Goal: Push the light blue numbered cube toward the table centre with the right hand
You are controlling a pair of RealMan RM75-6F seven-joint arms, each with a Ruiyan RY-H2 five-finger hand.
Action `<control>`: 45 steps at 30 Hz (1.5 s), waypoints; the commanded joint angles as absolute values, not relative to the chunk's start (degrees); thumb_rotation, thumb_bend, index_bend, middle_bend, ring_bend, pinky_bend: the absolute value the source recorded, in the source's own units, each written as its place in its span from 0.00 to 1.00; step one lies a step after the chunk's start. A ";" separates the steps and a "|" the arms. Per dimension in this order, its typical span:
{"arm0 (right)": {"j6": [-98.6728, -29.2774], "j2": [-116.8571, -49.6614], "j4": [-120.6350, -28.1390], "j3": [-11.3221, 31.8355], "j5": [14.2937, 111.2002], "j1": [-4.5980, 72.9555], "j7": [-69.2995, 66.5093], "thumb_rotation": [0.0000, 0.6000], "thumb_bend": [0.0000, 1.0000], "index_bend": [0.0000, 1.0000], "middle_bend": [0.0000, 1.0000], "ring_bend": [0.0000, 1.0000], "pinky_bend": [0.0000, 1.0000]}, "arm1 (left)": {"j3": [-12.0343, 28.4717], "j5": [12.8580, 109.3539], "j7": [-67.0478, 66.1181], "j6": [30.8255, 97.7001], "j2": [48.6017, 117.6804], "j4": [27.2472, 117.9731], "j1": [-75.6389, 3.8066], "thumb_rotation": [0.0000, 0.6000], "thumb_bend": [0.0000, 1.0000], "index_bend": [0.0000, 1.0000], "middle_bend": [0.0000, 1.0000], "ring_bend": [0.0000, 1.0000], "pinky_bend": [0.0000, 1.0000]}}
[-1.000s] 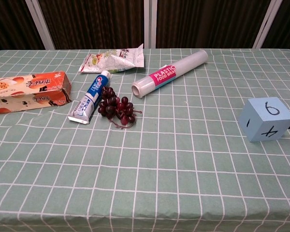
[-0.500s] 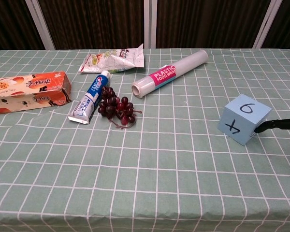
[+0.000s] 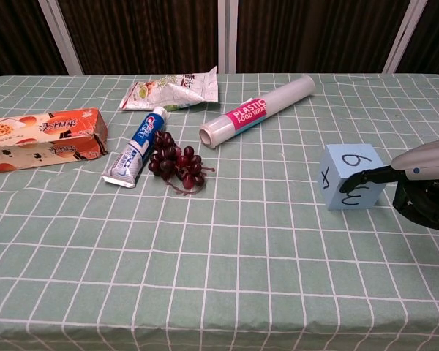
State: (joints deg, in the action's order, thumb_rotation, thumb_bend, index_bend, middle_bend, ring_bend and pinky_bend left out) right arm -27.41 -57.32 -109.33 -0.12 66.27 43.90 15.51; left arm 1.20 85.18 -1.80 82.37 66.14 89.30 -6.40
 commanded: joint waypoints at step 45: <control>-18.75 -62.63 -103.66 -26.84 29.44 95.15 15.38 1.00 1.00 0.03 0.93 0.83 0.76 | 1.21 84.80 2.46 82.09 65.19 87.98 -5.99 1.00 0.04 0.09 0.00 0.00 0.01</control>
State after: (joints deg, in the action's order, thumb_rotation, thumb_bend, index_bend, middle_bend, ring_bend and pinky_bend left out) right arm -18.98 -62.23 -104.10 -26.44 29.86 94.73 15.75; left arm 1.20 84.80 2.46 82.09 65.19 87.97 -5.98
